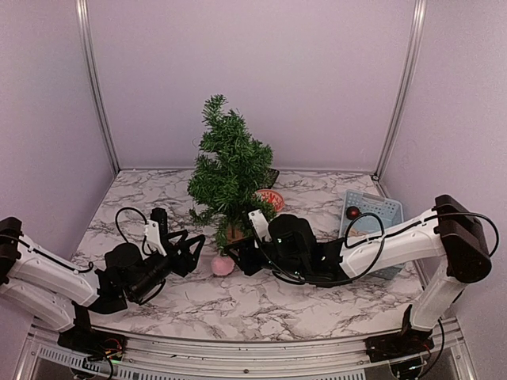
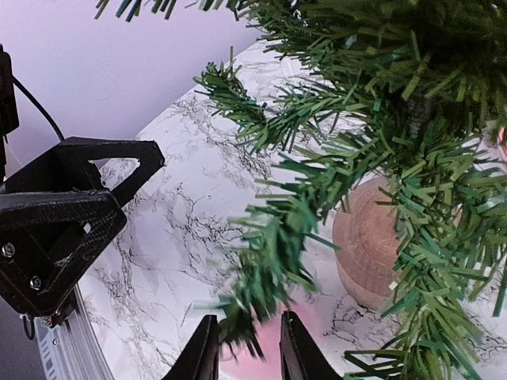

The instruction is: Decorate the small christmas tree

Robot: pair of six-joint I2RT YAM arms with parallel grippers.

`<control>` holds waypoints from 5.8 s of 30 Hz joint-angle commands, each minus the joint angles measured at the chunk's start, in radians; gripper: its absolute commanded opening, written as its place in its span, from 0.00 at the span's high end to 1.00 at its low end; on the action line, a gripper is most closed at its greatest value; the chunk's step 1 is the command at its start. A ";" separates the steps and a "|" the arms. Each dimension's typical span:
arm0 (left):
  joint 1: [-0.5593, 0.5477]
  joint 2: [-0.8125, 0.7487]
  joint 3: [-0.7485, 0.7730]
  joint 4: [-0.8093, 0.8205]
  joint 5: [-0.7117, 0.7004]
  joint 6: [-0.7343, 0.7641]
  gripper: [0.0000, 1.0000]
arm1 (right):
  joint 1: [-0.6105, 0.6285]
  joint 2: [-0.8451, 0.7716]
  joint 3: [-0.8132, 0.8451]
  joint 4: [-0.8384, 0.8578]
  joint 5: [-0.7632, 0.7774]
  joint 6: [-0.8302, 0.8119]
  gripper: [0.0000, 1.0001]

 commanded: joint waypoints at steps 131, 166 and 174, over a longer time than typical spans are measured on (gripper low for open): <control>0.478 0.730 0.268 0.269 0.703 -0.443 0.78 | -0.432 0.315 -0.082 0.463 -0.492 0.146 0.74; 0.475 0.608 -0.005 0.459 0.556 -0.502 0.75 | -0.468 0.423 0.083 0.373 -0.370 0.107 0.57; 0.474 0.611 0.008 0.458 0.568 -0.500 0.75 | -0.471 0.452 0.167 0.293 -0.326 0.051 0.57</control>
